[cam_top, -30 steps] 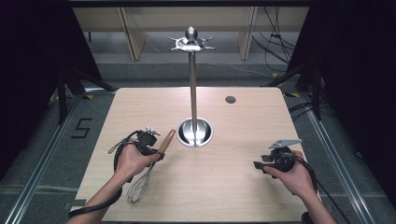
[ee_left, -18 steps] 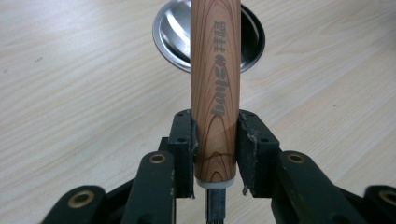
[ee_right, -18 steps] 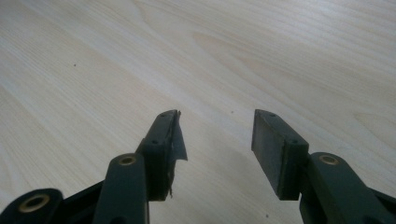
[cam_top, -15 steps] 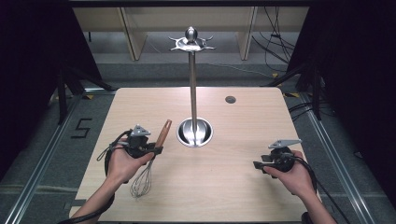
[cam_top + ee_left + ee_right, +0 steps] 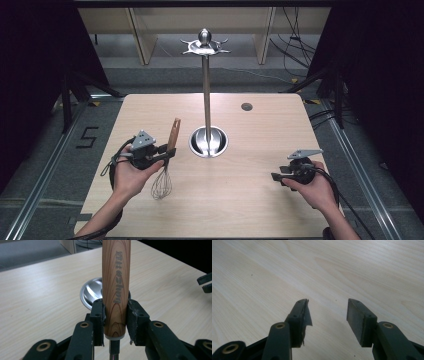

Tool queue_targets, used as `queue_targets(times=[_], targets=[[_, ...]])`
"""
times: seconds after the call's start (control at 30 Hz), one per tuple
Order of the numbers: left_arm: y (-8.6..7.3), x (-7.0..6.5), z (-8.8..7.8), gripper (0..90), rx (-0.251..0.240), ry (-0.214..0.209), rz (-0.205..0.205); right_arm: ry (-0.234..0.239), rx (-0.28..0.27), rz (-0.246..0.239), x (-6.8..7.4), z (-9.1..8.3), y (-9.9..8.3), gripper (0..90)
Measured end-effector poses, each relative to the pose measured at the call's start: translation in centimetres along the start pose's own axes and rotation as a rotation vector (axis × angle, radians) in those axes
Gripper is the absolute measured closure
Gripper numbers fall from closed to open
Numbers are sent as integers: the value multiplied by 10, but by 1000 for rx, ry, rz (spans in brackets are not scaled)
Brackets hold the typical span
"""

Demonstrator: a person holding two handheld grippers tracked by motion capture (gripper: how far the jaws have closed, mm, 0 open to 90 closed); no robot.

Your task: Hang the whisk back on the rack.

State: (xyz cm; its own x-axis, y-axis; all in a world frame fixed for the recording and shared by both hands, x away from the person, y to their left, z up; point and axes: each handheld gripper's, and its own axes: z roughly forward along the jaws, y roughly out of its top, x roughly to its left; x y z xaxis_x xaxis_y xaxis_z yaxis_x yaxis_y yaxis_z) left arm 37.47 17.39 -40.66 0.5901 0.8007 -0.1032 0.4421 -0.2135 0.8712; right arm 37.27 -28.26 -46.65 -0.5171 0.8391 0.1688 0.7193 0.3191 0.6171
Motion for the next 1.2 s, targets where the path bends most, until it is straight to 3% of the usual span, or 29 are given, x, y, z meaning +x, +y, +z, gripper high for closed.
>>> queue_targets(times=[0.23, 0.47, 0.5, 0.73, 0.77, 0.8, 0.9, 0.97, 1.0, 1.2], targets=[[8, -7, -1, 682, -64, 19, 13, 2, 4, -2, 0, 0, 0, 519], [15, -14, 1, 682, -96, 25, 10, 5, 6, -4, 0, 0, 1, 519], [19, -16, 2, 682, -112, 27, 25, 5, 6, -2, 0, 0, 1, 519], [28, -22, 2, 682, -144, 24, 36, 0, 1, -6, 0, 0, 0, 519], [29, -23, 2, 682, -148, 24, 38, 3, 26, -8, -1, -2, 1, 519], [31, -24, 2, 682, -158, 23, 39, -2, -20, 3, 0, 2, 0, 519], [36, -27, 1, 682, -177, 25, 31, 2, 25, -11, -1, -2, 1, 519], [41, -31, 1, 683, -186, 24, 36, 4, 27, -9, -1, -2, 1, 519], [42, -32, 2, 682, -190, 24, 38, 2, -22, 0, 1, 2, 0, 519], [52, -46, 7, 682, -210, 40, 40, 3, -5, -4, 0, 1, 0, 519]])
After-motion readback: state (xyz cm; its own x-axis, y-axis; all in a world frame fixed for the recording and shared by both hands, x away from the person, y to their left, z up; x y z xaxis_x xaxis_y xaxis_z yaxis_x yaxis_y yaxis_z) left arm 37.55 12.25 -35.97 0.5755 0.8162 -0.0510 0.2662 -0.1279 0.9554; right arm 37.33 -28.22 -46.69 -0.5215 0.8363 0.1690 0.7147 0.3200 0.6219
